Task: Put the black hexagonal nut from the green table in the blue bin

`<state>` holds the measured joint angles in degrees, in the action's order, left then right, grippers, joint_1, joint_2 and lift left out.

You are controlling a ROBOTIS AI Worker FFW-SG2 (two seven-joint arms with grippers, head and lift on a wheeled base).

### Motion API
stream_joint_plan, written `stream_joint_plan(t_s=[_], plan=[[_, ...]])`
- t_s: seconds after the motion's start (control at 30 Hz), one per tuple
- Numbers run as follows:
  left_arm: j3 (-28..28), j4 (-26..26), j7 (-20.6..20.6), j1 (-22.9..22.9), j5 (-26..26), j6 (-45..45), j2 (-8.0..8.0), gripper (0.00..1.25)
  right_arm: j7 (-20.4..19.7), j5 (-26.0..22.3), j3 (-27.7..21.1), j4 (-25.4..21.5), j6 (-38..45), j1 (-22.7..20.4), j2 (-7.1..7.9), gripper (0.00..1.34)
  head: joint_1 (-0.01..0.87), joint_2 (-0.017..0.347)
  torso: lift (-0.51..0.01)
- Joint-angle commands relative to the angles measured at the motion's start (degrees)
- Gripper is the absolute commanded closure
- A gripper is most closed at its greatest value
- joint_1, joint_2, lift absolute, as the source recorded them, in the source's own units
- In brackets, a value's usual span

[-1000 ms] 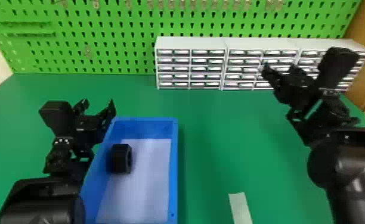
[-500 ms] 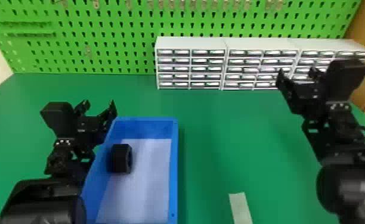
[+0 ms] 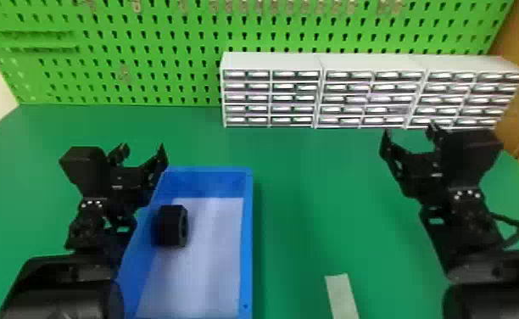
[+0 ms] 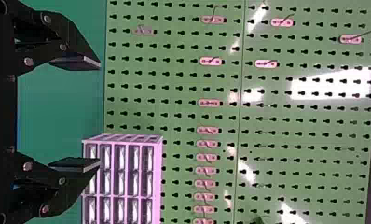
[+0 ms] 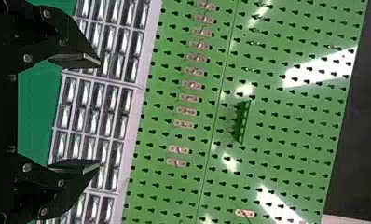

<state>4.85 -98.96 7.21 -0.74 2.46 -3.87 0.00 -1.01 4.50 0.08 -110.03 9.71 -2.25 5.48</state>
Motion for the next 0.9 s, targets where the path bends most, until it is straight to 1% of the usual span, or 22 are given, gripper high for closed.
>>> stream_joint_plan(t_s=[0.0, 0.07, 0.17, 0.3, 0.47, 0.7, 0.87], plan=[[0.0, 0.0, 0.0, 0.0, 0.1, 0.0, -0.15, 0.51, -1.0, -0.5, 1.1, -0.3, -3.9, -3.0, -0.12, 0.50, 0.686, 0.051, -0.097], [0.0, 0.0, 0.0, -0.1, 0.1, 0.0, -0.15, 0.51, -2.0, -0.5, 1.3, -0.3, -5.8, -4.3, -0.38, 0.50, 0.686, 0.051, -0.097], [0.0, 0.0, 0.0, -0.1, 0.2, 0.0, -0.15, 0.51, -3.2, -0.5, 1.2, -0.2, -8.4, -6.4, -1.26, 0.50, 0.686, 0.051, -0.097], [0.2, 0.0, 0.0, -0.5, 0.3, 0.0, -0.15, 0.51, -3.7, -0.5, 0.6, -0.3, -10.9, -9.0, -2.32, 0.50, 0.686, 0.051, -0.097], [0.4, -0.2, 0.0, -0.9, 0.5, 0.0, -0.15, 0.51, -3.9, -0.5, -0.5, -0.4, -13.1, -11.1, -3.55, 0.50, 0.686, 0.051, -0.097], [0.9, -0.9, 0.0, -1.3, 0.5, 0.0, -0.15, 0.51, -3.9, -0.5, -1.0, -1.2, -13.1, -13.3, -4.25, 0.50, 0.686, 0.051, -0.097], [1.0, -1.2, 0.0, -1.5, 0.6, 0.0, -0.15, 0.51, -3.9, -0.6, -1.0, -1.4, -13.1, -14.1, -4.25, 0.50, 0.686, 0.051, -0.097]])
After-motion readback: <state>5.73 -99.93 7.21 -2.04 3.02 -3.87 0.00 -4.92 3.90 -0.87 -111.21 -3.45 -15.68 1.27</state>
